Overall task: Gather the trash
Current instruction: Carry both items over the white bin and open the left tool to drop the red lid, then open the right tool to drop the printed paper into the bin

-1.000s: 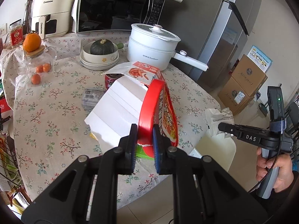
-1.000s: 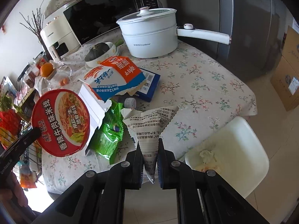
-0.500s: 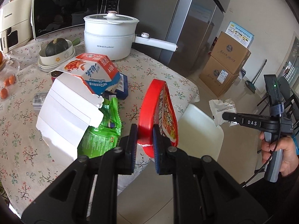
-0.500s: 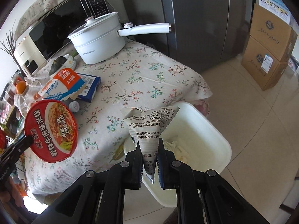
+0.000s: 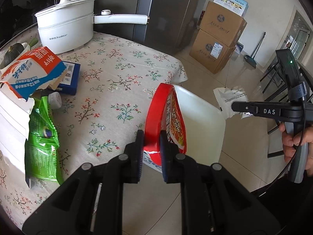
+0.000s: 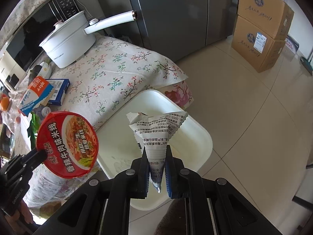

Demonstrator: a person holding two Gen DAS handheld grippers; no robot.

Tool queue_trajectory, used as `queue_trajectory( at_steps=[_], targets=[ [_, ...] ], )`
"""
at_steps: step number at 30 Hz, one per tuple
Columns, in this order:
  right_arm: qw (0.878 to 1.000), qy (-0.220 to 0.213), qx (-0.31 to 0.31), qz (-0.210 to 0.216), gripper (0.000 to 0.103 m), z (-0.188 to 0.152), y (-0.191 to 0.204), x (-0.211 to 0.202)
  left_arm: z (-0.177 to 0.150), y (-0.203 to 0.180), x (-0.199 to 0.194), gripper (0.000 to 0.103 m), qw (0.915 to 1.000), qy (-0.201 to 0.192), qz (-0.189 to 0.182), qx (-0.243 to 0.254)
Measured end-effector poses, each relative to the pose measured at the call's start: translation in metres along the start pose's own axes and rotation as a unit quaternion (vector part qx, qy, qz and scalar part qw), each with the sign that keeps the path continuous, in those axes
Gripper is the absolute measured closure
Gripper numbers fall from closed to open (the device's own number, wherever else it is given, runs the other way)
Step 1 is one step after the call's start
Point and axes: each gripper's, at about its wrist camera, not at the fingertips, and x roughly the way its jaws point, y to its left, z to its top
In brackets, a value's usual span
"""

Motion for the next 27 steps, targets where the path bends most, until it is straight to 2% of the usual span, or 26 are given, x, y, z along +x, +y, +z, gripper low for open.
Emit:
queue_trajectory(
  at_steps=[6,10,14,15,16,17,19,22,27],
  targets=[
    [1.0,0.007,0.007,-0.007,0.089,-0.004,-0.012,0.003,-0.007,-0.014,0.03,0.086,0.9993,0.023,0.003,0.029],
    [1.0,0.012,0.008,-0.009,0.089,-0.006,-0.016,0.005,-0.009,-0.021,0.04,0.086,0.9986,0.027,0.001,0.045],
    [1.0,0.015,0.01,-0.01,0.088,-0.006,-0.016,0.006,-0.011,-0.024,0.047,0.084,0.9977,0.021,0.014,0.063],
    [1.0,0.015,0.011,-0.011,0.088,-0.006,-0.016,0.007,-0.011,-0.024,0.047,0.08,0.9974,0.021,0.02,0.066],
    [1.0,0.016,0.011,-0.011,0.088,-0.006,-0.015,0.008,-0.01,-0.023,0.047,0.065,0.9974,0.023,0.022,0.064],
    [1.0,0.017,0.01,-0.011,0.088,-0.005,-0.014,0.008,-0.009,-0.021,0.044,0.045,0.9977,0.022,0.026,0.058],
    [1.0,0.018,0.009,-0.011,0.088,-0.005,-0.012,0.009,-0.005,-0.017,0.036,0.028,0.9984,0.007,0.034,0.044],
    [1.0,0.019,0.007,-0.011,0.087,-0.004,-0.009,0.011,-0.002,-0.009,0.021,0.02,0.9984,-0.005,0.042,0.036],
    [0.999,0.028,0.001,-0.017,0.087,-0.003,0.0,0.019,-0.004,0.008,0.003,0.011,0.996,-0.008,0.081,0.036]
  ],
)
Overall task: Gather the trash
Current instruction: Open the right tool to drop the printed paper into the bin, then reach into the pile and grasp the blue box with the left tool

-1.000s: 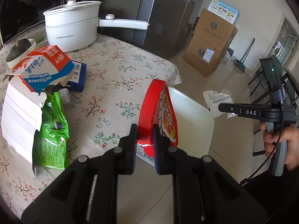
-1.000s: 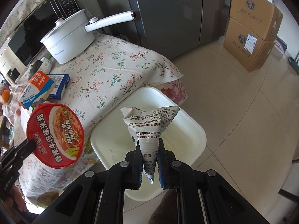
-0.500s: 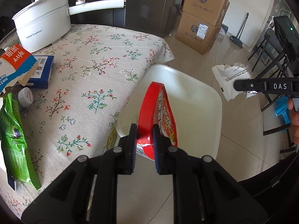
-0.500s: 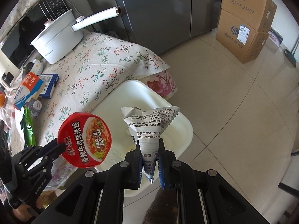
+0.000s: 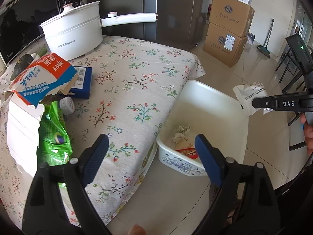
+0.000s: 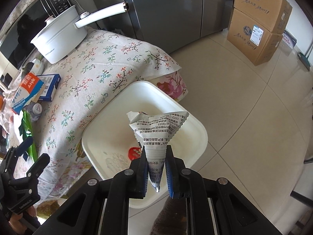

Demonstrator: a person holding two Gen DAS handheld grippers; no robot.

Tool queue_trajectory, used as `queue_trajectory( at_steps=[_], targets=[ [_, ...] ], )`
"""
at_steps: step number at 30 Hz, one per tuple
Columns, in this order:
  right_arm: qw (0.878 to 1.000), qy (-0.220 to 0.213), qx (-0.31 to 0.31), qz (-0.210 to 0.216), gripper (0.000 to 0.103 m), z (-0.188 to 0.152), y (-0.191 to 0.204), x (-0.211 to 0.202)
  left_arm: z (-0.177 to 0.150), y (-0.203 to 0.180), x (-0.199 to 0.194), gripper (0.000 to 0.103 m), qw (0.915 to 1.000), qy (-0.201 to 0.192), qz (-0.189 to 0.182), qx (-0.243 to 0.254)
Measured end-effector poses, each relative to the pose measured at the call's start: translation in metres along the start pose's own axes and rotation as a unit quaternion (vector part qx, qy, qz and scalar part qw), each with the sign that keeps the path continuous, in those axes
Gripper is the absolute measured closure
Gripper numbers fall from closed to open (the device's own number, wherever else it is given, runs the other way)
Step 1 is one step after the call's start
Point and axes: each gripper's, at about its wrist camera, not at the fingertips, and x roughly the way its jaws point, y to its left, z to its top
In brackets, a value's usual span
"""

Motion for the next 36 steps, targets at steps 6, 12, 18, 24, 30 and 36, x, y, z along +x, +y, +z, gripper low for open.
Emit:
queue_trajectory(
  at_steps=[6,12,18,24,30,36],
  targets=[
    [1.0,0.009,-0.003,-0.005,0.084,0.002,0.013,0.007,-0.006,0.02,-0.016,0.008,0.9998,0.003,0.012,-0.016],
    [1.0,0.001,0.009,0.018,0.039,0.003,0.023,0.0,-0.011,0.039,-0.039,0.003,0.998,-0.011,0.039,-0.048],
    [1.0,-0.01,-0.007,0.029,0.035,0.005,0.046,-0.009,-0.023,0.068,-0.047,0.001,0.9937,-0.007,0.075,-0.083],
    [0.999,-0.011,-0.024,0.025,0.034,0.007,0.065,-0.008,-0.035,0.102,-0.061,0.001,0.9887,-0.008,0.095,-0.116],
    [0.998,-0.022,-0.047,0.03,0.031,0.008,0.087,-0.014,-0.047,0.13,-0.072,0.001,0.9837,-0.008,0.114,-0.138],
    [0.995,-0.023,-0.081,0.043,0.028,0.004,0.116,-0.016,-0.056,0.147,-0.06,0.001,0.979,0.016,0.146,-0.141]
  ],
)
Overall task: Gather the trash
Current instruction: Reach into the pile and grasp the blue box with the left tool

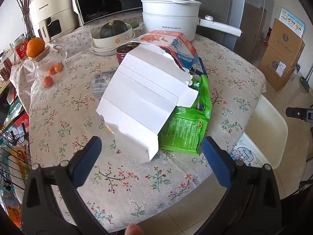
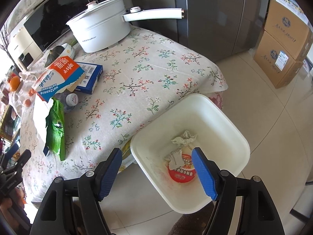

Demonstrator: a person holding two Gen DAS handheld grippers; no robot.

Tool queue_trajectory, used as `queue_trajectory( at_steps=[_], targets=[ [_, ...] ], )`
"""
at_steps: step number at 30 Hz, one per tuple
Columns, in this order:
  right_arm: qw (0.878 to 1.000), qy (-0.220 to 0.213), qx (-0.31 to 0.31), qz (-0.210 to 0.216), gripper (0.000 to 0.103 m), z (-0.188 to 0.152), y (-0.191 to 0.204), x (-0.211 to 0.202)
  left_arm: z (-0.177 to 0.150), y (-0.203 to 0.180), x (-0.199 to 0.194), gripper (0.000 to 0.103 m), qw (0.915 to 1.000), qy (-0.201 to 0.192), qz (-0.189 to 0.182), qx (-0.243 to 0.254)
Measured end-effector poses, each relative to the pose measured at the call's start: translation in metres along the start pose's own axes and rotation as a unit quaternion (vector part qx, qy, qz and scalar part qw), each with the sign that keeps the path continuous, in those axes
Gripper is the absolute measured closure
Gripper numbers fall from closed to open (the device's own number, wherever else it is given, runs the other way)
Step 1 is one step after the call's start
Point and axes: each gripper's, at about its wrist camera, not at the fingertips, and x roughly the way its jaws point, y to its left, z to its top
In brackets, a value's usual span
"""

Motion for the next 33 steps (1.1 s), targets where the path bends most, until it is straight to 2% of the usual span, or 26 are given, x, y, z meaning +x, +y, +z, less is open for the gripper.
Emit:
queue_trajectory(
  at_steps=[8,12,16,18,21,23,24,26,29,33],
  targets=[
    [0.999,-0.001,-0.033,-0.005,0.026,0.0,0.023,0.004,0.0,-0.001,0.033,0.001,0.9984,0.014,0.055,0.003],
    [0.999,0.002,-0.041,-0.003,0.026,-0.003,0.027,0.004,-0.001,-0.004,0.044,0.002,0.9962,-0.006,0.087,0.008],
    [0.999,0.005,-0.048,-0.006,0.026,-0.007,0.029,0.005,-0.003,-0.009,0.051,0.01,0.9932,-0.02,0.11,0.031],
    [0.999,0.007,-0.048,-0.007,0.026,-0.008,0.028,0.007,-0.002,-0.009,0.052,0.02,0.9934,-0.018,0.11,0.03],
    [0.999,0.008,-0.045,-0.012,0.026,-0.009,0.026,0.008,-0.002,-0.005,0.052,0.041,0.9951,-0.015,0.096,0.021],
    [0.999,0.009,-0.04,-0.012,0.026,-0.009,0.025,0.008,-0.001,-0.003,0.049,0.064,0.9954,-0.018,0.091,0.02],
    [0.999,0.008,-0.038,-0.012,0.026,-0.008,0.025,0.008,-0.001,-0.001,0.047,0.071,0.9959,-0.018,0.087,0.017],
    [0.999,0.006,-0.036,-0.012,0.026,-0.008,0.025,0.007,-0.001,0.004,0.043,0.095,0.9978,-0.011,0.065,-0.003],
    [0.999,0.001,-0.033,-0.008,0.026,-0.009,0.026,0.003,0.001,0.021,0.031,0.101,0.9982,-0.011,0.043,-0.041],
    [0.999,-0.002,-0.039,-0.008,0.026,-0.007,0.03,0.003,0.001,0.045,0.012,0.102,0.9963,-0.025,0.02,-0.08]
  ],
)
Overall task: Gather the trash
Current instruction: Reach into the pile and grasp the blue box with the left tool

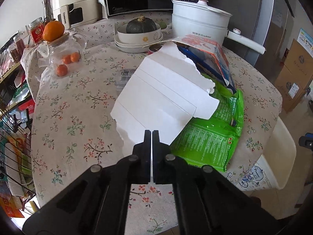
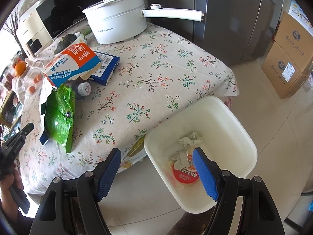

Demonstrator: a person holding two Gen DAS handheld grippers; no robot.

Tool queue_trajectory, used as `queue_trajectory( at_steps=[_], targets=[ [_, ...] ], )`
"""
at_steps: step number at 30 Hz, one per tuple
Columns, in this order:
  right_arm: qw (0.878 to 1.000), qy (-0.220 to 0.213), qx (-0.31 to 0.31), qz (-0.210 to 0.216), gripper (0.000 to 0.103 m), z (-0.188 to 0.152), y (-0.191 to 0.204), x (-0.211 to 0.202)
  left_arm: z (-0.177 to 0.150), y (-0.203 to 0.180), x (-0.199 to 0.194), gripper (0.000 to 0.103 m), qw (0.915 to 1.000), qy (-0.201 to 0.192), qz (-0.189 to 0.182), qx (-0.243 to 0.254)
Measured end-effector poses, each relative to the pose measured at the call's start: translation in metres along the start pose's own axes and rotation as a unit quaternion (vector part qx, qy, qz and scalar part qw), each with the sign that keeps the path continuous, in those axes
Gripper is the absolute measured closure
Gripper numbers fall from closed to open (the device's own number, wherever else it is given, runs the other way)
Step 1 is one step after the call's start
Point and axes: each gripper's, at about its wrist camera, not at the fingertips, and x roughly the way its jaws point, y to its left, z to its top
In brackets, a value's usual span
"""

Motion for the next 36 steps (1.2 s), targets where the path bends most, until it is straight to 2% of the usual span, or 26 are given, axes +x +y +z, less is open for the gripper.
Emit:
queue_trajectory(
  at_steps=[6,9,10,11,13,17,22,24,26,31,36],
  targets=[
    [1.0,0.002,-0.004,0.004,0.026,0.005,0.014,0.005,0.0,0.027,-0.018,0.103,0.9995,-0.011,-0.018,-0.023],
    [1.0,0.001,-0.007,0.011,0.026,0.009,0.026,0.006,-0.003,0.027,-0.016,0.101,0.9997,-0.001,-0.026,-0.002],
    [1.0,0.0,-0.009,0.013,0.026,0.011,0.03,0.007,-0.004,0.024,-0.013,0.087,0.9997,0.003,-0.025,0.007],
    [1.0,0.0,-0.011,0.014,0.026,0.012,0.034,0.008,-0.006,0.021,-0.011,0.061,0.9995,0.004,-0.026,0.015],
    [1.0,0.001,-0.017,0.015,0.026,0.014,0.042,0.011,-0.01,0.013,-0.009,0.036,0.9993,-0.004,-0.016,0.035],
    [0.999,0.011,-0.027,0.015,0.026,0.016,0.054,0.019,-0.011,-0.013,0.01,0.036,0.9964,0.004,0.001,0.084],
    [0.999,0.012,-0.031,0.017,0.026,0.02,0.058,0.023,-0.015,-0.043,0.038,0.036,0.9887,0.007,0.059,0.138],
    [0.999,0.012,-0.029,0.019,0.026,0.021,0.058,0.023,-0.014,-0.047,0.046,0.042,0.9868,0.007,0.079,0.141],
    [0.999,0.012,-0.028,0.019,0.026,0.022,0.058,0.024,-0.014,-0.047,0.052,0.058,0.986,0.009,0.092,0.139],
    [0.999,0.012,-0.031,0.018,0.026,0.022,0.058,0.024,-0.008,-0.039,0.047,0.089,0.9893,-0.003,0.094,0.112],
    [0.999,0.01,-0.038,0.018,0.026,0.021,0.062,0.024,0.002,-0.018,0.021,0.097,0.9961,-0.016,0.059,0.064]
  ],
)
